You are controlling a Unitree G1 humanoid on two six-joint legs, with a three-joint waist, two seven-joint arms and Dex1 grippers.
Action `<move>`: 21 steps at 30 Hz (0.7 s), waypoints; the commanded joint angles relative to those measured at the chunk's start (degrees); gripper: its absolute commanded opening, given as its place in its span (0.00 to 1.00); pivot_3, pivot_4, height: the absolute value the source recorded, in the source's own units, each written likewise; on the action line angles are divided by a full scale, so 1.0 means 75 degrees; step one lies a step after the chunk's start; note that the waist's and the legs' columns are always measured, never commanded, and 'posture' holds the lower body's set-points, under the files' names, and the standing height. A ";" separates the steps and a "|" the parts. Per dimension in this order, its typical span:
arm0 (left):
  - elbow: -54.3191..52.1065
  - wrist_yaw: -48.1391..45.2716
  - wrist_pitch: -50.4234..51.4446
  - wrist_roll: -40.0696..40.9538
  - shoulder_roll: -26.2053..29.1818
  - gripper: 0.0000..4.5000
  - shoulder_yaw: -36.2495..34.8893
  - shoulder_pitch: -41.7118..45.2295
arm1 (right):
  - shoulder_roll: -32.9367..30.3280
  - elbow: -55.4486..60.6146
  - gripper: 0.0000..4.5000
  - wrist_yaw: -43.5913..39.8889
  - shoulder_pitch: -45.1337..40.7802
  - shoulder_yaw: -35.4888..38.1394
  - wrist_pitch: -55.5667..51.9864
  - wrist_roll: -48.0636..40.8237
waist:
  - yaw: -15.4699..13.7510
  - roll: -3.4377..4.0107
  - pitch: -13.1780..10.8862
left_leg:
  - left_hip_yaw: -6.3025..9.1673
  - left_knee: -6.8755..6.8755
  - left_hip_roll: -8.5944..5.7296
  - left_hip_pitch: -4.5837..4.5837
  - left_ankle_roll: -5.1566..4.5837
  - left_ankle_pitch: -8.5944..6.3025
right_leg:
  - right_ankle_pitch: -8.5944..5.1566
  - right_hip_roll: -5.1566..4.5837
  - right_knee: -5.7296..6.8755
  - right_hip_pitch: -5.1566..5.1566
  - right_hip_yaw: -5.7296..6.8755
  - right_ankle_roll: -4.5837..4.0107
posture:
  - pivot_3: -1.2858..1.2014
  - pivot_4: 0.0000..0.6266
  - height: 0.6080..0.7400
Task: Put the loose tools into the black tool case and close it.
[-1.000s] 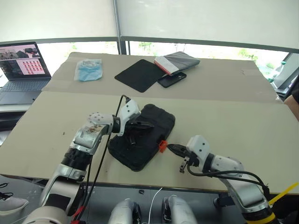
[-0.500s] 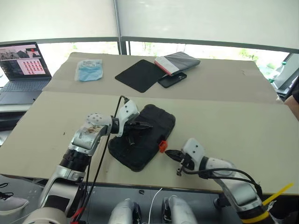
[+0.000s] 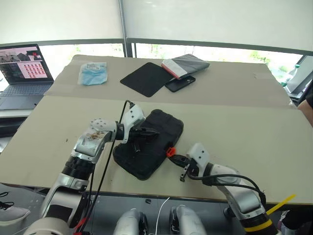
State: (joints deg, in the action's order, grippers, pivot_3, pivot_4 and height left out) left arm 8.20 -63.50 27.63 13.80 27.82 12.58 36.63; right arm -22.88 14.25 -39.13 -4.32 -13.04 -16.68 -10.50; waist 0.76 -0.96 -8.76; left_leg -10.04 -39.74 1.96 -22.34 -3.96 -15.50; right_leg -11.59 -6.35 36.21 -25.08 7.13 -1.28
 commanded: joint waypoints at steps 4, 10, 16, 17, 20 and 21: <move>0.0349 -0.0021 0.0503 -0.0293 0.0145 0.01 0.0457 -0.0400 | 0.0056 0.0746 0.00 -0.0192 -0.0208 0.0329 0.0286 -0.0421 | 0.0001 0.0000 0.0000 | 0.0001 0.0002 0.0000 -0.0001 0.0000 -0.0001 | 0.0000 0.0000 -0.0001 -0.0001 0.0000 0.0000 | 0.52 0.24 1.00; 0.0266 -0.0055 0.0577 -0.0310 0.0166 0.01 0.0511 -0.0481 | -0.0119 0.0928 0.00 -0.0303 -0.0427 0.0285 -0.0086 -0.0428 | 0.0011 0.0000 0.0000 | 0.0001 0.0005 0.0001 -0.0002 -0.0003 -0.0003 | 0.0000 0.0000 -0.0001 -0.0005 -0.0001 -0.0001 | 0.52 0.24 1.00; 0.0267 -0.0054 0.0576 -0.0317 0.0137 0.01 0.0554 -0.0525 | -0.0407 0.1285 0.00 -0.0430 -0.0448 0.0283 -0.0435 -0.0487 | 0.0011 0.0000 0.0000 | 0.0002 0.0008 0.0001 -0.0005 -0.0004 -0.0004 | 0.0000 0.0000 -0.0004 -0.0008 0.0000 -0.0001 | 0.52 0.24 1.00; 0.0271 -0.0051 0.0577 -0.0318 0.0131 0.01 0.0555 -0.0515 | -0.0440 0.1312 0.00 -0.0444 -0.0453 0.0288 -0.0466 -0.0490 | 0.0011 0.0000 0.0000 | 0.0002 0.0009 0.0001 -0.0004 -0.0007 -0.0006 | 0.0000 0.0000 -0.0004 -0.0009 0.0000 -0.0001 | 0.52 0.24 1.00; 0.0285 -0.0046 0.0580 -0.0318 0.0121 0.01 0.0554 -0.0500 | -0.0459 0.1386 0.00 -0.0452 -0.0485 0.0370 -0.0569 -0.0587 | 0.0011 0.0000 0.0000 | 0.0005 0.0011 0.0001 -0.0004 -0.0010 -0.0008 | -0.0001 0.0000 -0.0005 -0.0009 0.0001 -0.0002 | 0.52 0.24 1.00; 0.0293 -0.0050 0.0574 -0.0322 0.0121 0.01 0.0559 -0.0501 | -0.0463 0.1391 0.00 -0.0459 -0.0497 0.0379 -0.0577 -0.0606 | 0.0011 0.0000 0.0000 | 0.0005 0.0011 0.0001 -0.0004 -0.0010 -0.0008 | -0.0001 0.0000 -0.0006 -0.0009 0.0001 -0.0002 | 0.52 0.24 1.00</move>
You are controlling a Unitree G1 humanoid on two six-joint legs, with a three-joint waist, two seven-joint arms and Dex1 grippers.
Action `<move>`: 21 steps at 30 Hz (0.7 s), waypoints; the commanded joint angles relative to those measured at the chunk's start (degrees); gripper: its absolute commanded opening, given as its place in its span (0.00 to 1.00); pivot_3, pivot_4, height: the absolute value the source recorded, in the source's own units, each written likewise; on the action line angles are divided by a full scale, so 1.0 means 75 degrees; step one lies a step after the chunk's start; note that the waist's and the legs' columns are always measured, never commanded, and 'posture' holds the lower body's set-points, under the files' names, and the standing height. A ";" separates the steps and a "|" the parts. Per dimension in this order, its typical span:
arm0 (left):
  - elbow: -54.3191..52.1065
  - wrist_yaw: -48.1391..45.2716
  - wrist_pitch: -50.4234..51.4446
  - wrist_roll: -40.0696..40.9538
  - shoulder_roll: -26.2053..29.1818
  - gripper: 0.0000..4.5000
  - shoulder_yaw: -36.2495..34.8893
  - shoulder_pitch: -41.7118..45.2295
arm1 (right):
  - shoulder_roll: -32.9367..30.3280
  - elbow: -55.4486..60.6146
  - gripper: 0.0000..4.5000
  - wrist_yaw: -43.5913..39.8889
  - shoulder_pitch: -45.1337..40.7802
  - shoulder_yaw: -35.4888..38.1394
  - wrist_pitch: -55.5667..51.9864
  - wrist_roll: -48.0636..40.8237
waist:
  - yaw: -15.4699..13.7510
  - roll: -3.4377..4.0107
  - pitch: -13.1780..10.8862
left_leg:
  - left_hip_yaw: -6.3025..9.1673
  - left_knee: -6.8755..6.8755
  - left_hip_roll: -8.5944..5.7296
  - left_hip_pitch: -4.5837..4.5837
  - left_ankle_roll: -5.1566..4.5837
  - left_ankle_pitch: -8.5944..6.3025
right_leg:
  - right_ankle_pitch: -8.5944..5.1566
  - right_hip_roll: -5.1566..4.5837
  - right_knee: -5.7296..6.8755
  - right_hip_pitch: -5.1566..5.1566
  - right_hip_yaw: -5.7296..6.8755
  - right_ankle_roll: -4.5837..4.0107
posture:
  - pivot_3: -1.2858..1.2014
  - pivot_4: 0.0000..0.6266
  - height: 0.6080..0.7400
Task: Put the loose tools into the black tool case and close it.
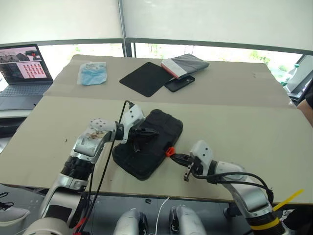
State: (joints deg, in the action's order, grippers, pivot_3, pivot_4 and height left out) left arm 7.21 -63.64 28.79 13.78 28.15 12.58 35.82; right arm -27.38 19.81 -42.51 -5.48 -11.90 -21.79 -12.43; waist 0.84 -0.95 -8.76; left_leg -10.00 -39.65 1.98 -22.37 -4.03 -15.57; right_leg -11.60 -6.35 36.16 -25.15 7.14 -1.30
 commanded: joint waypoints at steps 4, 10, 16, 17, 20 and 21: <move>0.0462 -0.0030 0.0403 -0.0341 0.0067 0.01 0.0574 -0.0382 | 0.0215 0.0614 0.00 -0.0012 -0.0479 0.0196 0.0072 -0.0381 | 0.0001 0.0000 0.0000 | 0.0001 0.0000 0.0000 0.0000 0.0000 0.0000 | 0.0000 0.0000 0.0000 0.0000 0.0001 0.0000 | 0.52 0.24 1.00; 0.0412 0.0000 0.0466 -0.0324 0.0079 0.01 0.0560 -0.0428 | 0.0383 0.0317 0.00 -0.0075 -0.0687 0.0124 0.0245 -0.0276 | 0.0014 0.0000 0.0000 | 0.0005 0.0001 0.0001 0.0000 0.0000 0.0000 | 0.0000 0.0003 0.0001 -0.0001 0.0001 0.0000 | 0.52 0.24 1.00; 0.0329 -0.0058 0.0636 -0.0298 0.0221 0.01 0.0584 -0.0545 | 0.0316 0.0454 0.00 -0.0185 -0.0768 0.0317 0.0083 -0.0437 | 0.0026 0.0001 0.0001 | 0.0014 0.0005 0.0004 0.0006 0.0003 0.0000 | 0.0000 0.0009 0.0000 -0.0001 0.0000 0.0000 | 0.52 0.24 1.00; 0.0322 -0.0068 0.0645 -0.0296 0.0235 0.01 0.0595 -0.0564 | 0.0315 0.0462 0.00 -0.0183 -0.0785 0.0323 0.0060 -0.0457 | 0.0026 0.0002 0.0001 | 0.0015 0.0007 0.0004 0.0006 0.0004 0.0001 | 0.0000 0.0010 -0.0002 0.0000 0.0001 0.0000 | 0.52 0.24 1.00; 0.0316 -0.0041 0.0651 -0.0302 0.0222 0.01 0.0608 -0.0603 | 0.0333 0.0356 0.00 -0.0208 -0.0836 0.0226 0.0080 -0.0420 | 0.0031 0.0004 0.0002 | 0.0017 0.0009 0.0004 0.0008 0.0004 0.0001 | 0.0000 0.0011 -0.0002 -0.0001 -0.0001 0.0000 | 0.52 0.24 1.00; 0.0316 -0.0018 0.0646 -0.0307 0.0204 0.01 0.0612 -0.0611 | 0.0339 0.0286 0.00 -0.0218 -0.0837 0.0174 0.0133 -0.0365 | 0.0031 0.0004 0.0002 | 0.0017 0.0010 0.0005 0.0009 0.0005 0.0001 | 0.0000 0.0011 -0.0002 -0.0001 -0.0001 0.0000 | 0.52 0.24 1.00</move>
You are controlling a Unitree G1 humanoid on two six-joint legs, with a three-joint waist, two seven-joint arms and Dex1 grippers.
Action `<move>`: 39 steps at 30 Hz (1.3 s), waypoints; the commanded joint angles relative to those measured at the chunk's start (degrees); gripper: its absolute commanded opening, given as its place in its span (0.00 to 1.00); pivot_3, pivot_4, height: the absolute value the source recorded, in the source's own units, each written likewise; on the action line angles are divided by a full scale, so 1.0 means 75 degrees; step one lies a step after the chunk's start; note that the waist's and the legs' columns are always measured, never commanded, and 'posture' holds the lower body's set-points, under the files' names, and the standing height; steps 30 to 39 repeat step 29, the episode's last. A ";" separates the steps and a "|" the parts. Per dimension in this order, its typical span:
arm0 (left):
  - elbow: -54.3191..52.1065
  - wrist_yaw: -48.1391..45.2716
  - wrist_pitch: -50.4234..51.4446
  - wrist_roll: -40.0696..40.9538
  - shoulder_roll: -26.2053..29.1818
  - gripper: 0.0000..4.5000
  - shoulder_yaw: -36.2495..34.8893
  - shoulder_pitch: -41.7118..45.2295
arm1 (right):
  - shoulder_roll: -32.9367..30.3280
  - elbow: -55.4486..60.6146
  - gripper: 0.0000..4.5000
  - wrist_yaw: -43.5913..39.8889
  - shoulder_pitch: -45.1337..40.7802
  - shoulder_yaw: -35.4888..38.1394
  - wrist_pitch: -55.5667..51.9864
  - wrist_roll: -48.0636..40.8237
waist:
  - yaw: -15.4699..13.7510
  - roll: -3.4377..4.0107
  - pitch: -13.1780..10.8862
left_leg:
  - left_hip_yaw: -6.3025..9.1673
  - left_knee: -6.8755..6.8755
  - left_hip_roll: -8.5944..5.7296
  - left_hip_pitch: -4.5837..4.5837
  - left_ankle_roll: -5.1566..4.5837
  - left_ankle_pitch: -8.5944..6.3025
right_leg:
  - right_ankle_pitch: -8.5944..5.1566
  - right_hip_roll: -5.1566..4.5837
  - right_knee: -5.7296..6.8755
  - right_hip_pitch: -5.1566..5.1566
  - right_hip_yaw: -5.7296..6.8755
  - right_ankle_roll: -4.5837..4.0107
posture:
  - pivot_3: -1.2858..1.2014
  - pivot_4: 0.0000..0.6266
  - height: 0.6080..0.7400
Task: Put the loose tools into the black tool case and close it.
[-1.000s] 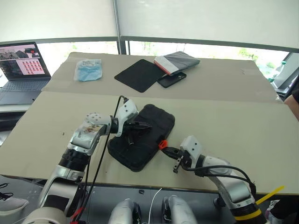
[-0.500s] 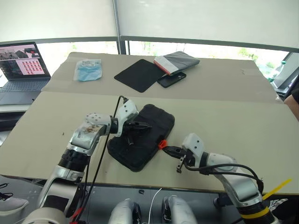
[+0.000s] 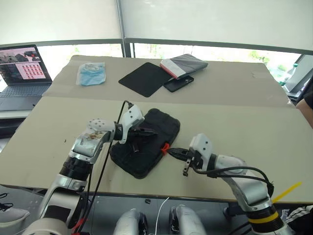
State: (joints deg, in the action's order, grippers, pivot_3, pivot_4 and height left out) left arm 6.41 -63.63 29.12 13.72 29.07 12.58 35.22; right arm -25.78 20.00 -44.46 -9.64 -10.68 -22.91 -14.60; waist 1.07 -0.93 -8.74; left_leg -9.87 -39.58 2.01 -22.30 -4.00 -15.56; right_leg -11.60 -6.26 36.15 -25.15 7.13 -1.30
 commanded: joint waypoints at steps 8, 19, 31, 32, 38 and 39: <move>-0.0467 -0.0240 -0.0861 0.0944 0.0225 0.16 -0.1375 -0.1255 | -0.0698 0.0858 0.06 -0.0353 0.0493 0.1538 0.0008 -0.1032 | -0.0055 0.0032 0.0013 | 0.0003 0.0036 -0.0008 -0.0010 0.0002 0.0000 | -0.0001 -0.0008 -0.0027 -0.0010 0.0000 -0.0002 | 0.52 0.24 1.00; -0.0195 0.0041 -0.3408 0.0407 0.2023 1.00 -0.3362 -0.3797 | -0.1878 -0.1549 0.86 -0.2378 0.1499 0.2904 0.4244 -0.0664 | -0.0096 0.0047 -0.0019 | -0.0002 0.0079 -0.0016 -0.0030 0.0000 -0.0004 | -0.0008 -0.0007 -0.0087 -0.0021 0.0015 -0.0006 | 0.52 0.24 1.00; 0.0079 0.0758 -0.4799 0.0278 0.1941 1.00 -0.3994 -0.4813 | -0.1866 -0.3358 0.97 -0.2682 0.0818 0.2856 0.5116 -0.0606 | -0.0241 0.0023 -0.0047 | 0.0001 0.0078 -0.0019 -0.0077 0.0038 0.0010 | 0.0000 -0.0028 -0.0106 -0.0088 0.0026 -0.0006 | 0.52 0.24 1.00; 0.0079 0.0758 -0.4799 0.0278 0.1941 1.00 -0.3994 -0.4813 | -0.1866 -0.3358 0.97 -0.2682 0.0818 0.2856 0.5116 -0.0606 | -0.0241 0.0023 -0.0047 | 0.0001 0.0078 -0.0019 -0.0077 0.0038 0.0010 | 0.0000 -0.0028 -0.0106 -0.0088 0.0026 -0.0006 | 0.52 0.24 1.00; 0.0079 0.0758 -0.4799 0.0278 0.1941 1.00 -0.3994 -0.4813 | -0.1866 -0.3358 0.97 -0.2682 0.0818 0.2856 0.5116 -0.0606 | -0.0241 0.0023 -0.0047 | 0.0001 0.0078 -0.0019 -0.0077 0.0038 0.0010 | 0.0000 -0.0028 -0.0106 -0.0088 0.0026 -0.0006 | 0.52 0.24 1.00; 0.0079 0.0758 -0.4799 0.0278 0.1941 1.00 -0.3994 -0.4813 | -0.1866 -0.3358 0.97 -0.2682 0.0818 0.2856 0.5116 -0.0606 | -0.0241 0.0023 -0.0047 | 0.0001 0.0078 -0.0019 -0.0077 0.0038 0.0010 | 0.0000 -0.0028 -0.0106 -0.0088 0.0026 -0.0006 | 0.52 0.24 1.00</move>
